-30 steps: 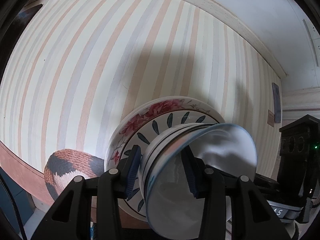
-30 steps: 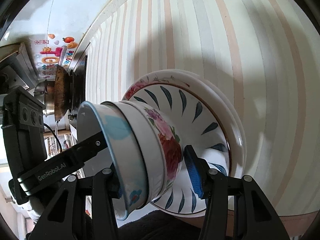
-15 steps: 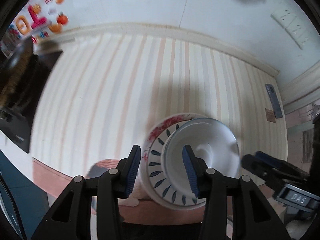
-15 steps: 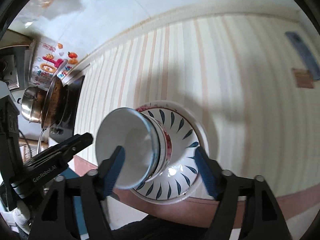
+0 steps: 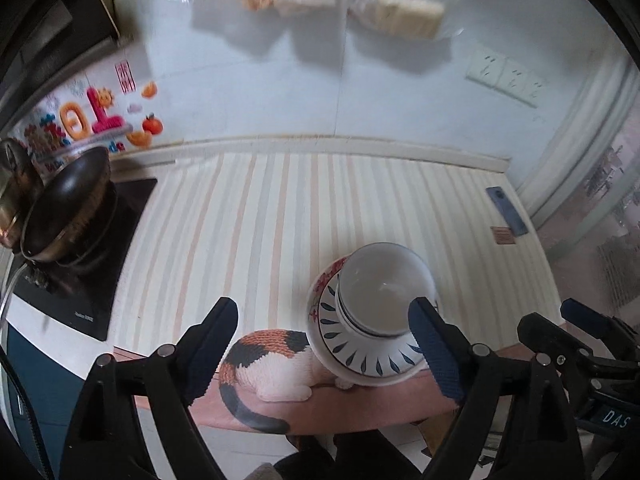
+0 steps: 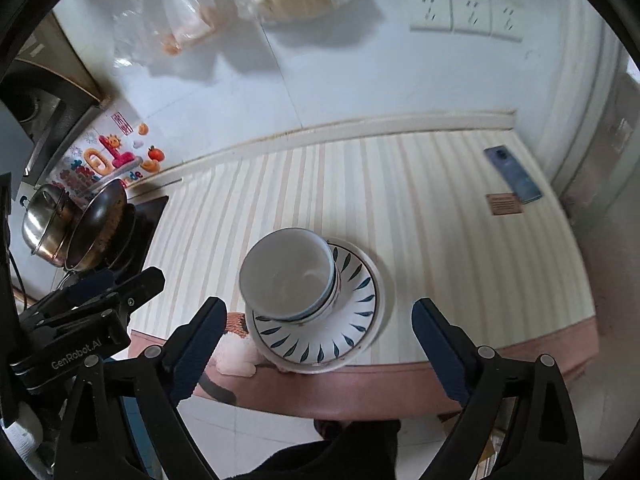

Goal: Organize plates and bowls

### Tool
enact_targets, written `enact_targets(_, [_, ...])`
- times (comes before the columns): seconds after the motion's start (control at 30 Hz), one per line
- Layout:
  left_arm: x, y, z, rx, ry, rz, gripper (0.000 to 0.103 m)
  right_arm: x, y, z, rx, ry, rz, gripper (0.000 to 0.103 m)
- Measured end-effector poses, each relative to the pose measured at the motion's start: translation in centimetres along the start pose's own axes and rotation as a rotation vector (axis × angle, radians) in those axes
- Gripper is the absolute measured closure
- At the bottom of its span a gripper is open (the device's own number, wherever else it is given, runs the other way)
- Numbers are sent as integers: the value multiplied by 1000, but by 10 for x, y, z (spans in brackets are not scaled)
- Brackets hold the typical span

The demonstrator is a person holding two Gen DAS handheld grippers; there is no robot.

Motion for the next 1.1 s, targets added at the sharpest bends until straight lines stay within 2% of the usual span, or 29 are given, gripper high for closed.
enact_targets(0.27, [1,-21,-76,-109,22,6,15,27,-36,-82,-105,-8,-21,5])
enact_targets(0.43, [-1,-43,-105,-128,28,-14,15,33,-55,-129,-173,-18,-65,4])
enact_targets(0.57, [-4,-60,-124,-143,45,-32,15,33,-69,-153,-194,-20,-100,4])
enact_targets(0.87, [-4,-89,-156,-189,87,-43,15,30,-97,-173,-191,5,-120,4])
enact_targets(1.1, [-2,-100,-170,-216,106,-53,15,30,-99,-181,-214,-1,-131,4])
Point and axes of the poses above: each gripper's, at about its wrist camera, not at the fingertips, and z roughly the way its jaws point, x to its left, y to its top, the point moved 3 cm from there along z, roughly the way its jaws point, and after that the axes turned 4 degrees about y, right-handed, at the moved point
